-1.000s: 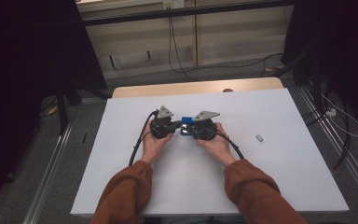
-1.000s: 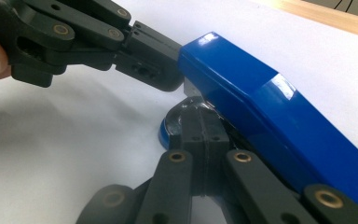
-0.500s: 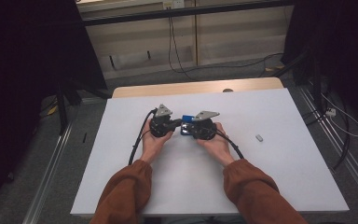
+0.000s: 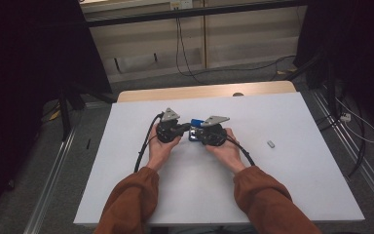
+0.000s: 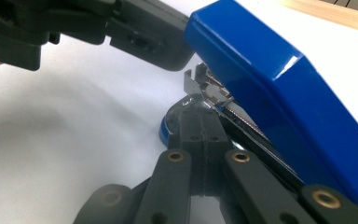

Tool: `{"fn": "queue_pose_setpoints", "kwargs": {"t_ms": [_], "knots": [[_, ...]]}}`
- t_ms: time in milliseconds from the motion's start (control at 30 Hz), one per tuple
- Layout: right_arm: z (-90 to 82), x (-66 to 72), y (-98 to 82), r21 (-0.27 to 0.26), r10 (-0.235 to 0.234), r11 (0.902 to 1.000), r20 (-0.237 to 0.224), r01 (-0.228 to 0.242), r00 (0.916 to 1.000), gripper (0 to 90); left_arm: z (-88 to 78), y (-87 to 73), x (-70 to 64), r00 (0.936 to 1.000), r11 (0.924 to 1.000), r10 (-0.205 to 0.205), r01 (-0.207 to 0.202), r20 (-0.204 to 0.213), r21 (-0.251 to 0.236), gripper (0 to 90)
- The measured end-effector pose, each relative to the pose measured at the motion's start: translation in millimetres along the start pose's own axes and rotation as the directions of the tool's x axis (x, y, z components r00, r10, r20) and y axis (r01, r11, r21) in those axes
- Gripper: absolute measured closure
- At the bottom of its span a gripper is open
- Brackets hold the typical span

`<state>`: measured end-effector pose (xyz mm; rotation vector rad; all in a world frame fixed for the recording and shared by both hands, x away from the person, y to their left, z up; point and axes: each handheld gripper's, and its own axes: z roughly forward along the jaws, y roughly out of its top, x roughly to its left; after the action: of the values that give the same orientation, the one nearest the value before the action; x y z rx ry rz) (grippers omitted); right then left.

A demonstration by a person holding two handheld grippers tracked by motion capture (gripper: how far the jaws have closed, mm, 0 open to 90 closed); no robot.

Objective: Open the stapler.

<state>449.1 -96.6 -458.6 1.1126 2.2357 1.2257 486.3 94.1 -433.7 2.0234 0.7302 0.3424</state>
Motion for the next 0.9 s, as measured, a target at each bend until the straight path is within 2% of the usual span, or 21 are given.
{"fn": "queue_pose_setpoints", "kwargs": {"t_ms": [167,833,900], "knots": [[-0.3,-0.2,0.0,0.002,-0.004,1.0000,-0.002,0.004,1.0000,90.0,-0.8,2.0,-1.6,1.0000,0.9999,0.007,-0.007,-0.007,-0.007,90.0],[1.6,2.9,-0.6,-0.013,-0.005,0.9999,-0.004,0.005,1.0000,90.0,-2.1,12.4,-4.4,0.9999,0.9987,-0.013,0.013,0.008,-0.048,90.0],[1.5,3.0,-0.7,-0.013,-0.002,0.9999,-0.003,0.002,1.0000,90.0,-1.8,13.4,-5.1,1.0000,0.9988,-0.005,0.005,0.001,-0.048,90.0]]}}
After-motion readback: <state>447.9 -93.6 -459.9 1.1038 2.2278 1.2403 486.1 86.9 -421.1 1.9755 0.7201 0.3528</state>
